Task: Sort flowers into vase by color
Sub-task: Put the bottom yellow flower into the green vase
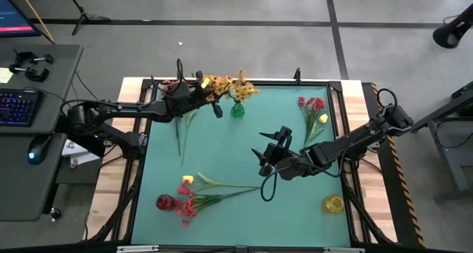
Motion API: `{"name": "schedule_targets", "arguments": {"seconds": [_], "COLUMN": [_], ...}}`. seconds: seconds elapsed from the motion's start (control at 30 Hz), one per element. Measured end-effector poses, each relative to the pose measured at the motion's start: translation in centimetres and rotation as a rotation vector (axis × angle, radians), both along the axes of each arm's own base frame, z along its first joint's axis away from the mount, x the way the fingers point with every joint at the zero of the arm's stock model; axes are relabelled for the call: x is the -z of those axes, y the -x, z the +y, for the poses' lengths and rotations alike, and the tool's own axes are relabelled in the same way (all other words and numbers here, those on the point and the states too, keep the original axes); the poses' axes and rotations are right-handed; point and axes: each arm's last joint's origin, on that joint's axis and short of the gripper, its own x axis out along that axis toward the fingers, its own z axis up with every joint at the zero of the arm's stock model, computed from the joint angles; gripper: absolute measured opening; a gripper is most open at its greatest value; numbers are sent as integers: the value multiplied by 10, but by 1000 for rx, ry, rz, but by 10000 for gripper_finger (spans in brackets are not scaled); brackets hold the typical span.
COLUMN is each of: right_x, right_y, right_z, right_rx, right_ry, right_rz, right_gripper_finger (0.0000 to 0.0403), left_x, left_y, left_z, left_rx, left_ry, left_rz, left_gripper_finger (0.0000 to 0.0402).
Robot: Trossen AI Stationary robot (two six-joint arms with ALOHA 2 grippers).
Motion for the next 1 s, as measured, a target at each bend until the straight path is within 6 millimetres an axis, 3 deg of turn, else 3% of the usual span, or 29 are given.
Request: {"name": "schedule_targets", "arguments": {"seconds": [0.5, 1.0], "right_x": [0, 0], "right_y": [0, 0], "right_z": [0, 0], "right_rx": [3, 1], "right_ry": [-17, -18], "right_rz": [-10, -9], "right_gripper_finger": [286, 286], "left_x": [8, 48], "left_y": [-6, -28], "left_z": [3, 11], "left_rx": [-11, -11], "left_ry": [11, 50], "left_rz": [-13, 37], "left_gripper_finger": [0, 0]}}
